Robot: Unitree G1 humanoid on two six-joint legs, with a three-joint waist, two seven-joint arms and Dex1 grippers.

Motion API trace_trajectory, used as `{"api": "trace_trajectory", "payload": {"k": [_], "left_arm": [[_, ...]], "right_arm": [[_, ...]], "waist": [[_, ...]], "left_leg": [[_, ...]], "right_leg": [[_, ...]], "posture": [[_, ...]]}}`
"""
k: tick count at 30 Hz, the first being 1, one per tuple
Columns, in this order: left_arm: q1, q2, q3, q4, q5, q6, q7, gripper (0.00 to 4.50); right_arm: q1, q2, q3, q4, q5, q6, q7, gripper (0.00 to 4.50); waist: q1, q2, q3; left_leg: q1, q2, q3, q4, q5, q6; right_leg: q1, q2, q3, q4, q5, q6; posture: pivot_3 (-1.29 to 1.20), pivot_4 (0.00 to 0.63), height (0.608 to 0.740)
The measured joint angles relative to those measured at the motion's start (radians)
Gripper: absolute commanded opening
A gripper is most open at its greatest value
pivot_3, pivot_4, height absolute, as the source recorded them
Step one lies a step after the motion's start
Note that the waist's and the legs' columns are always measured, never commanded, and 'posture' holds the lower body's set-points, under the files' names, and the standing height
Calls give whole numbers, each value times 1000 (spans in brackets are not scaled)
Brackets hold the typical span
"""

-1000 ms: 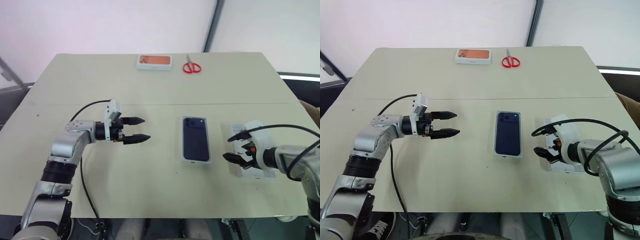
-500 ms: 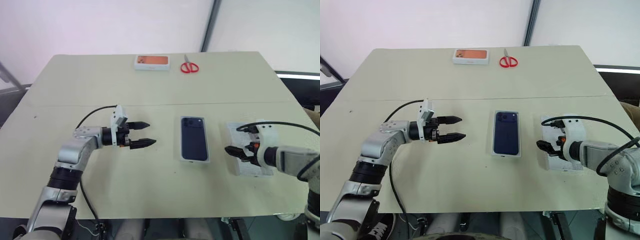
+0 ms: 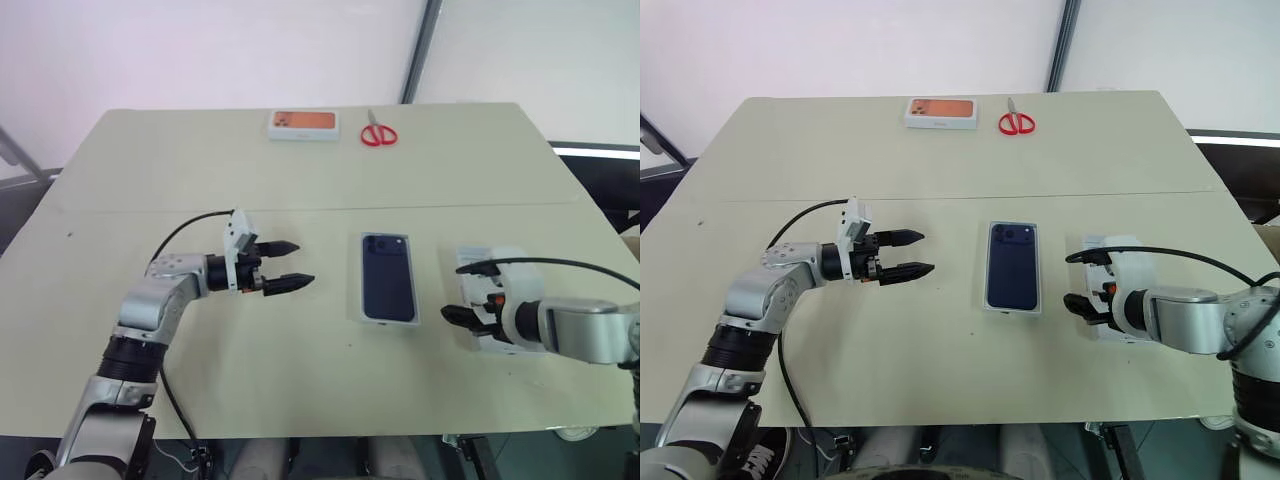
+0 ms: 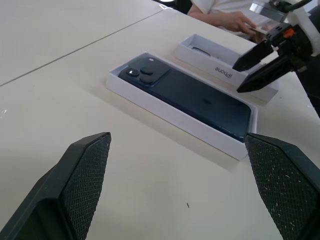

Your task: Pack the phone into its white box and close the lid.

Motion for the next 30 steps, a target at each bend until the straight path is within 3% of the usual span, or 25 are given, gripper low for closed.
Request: {"api": "trace_trajectory", "payload": {"k": [3,10,23,30], "left_arm": [[4,-2,0,-3,0,0,10,4500],[3,-6,-1,-4,0,5,27,4500],[3,-6,0,-4,-1,37,41,4500],[-19,-6,31,12,-19,44,42,4500]], "right_arm": [[20,-89,89,-5,128,-122,-104,3658],[4,-177,231,-19,219,-293,-190,102],[-30,-189,304,-13,200,-397,-211,44],[-285,75,126,124,125,-600,74,44]], "waist": [[-1,0,0],[-1,0,0],[-1,0,0],[-4,1,2]], "left_leg": [[0,0,0,0,0,0],[0,0,0,0,0,1],[0,1,0,0,0,1],[1,2,0,-3,0,1]], "right_leg": [[0,0,0,0,0,0],[0,1,0,0,0,0],[1,2,0,-1,0,0],[-1,5,0,-1,0,0]], "posture": [[0,150,740],[0,150,740],[0,150,740],[0,150,740]]}}
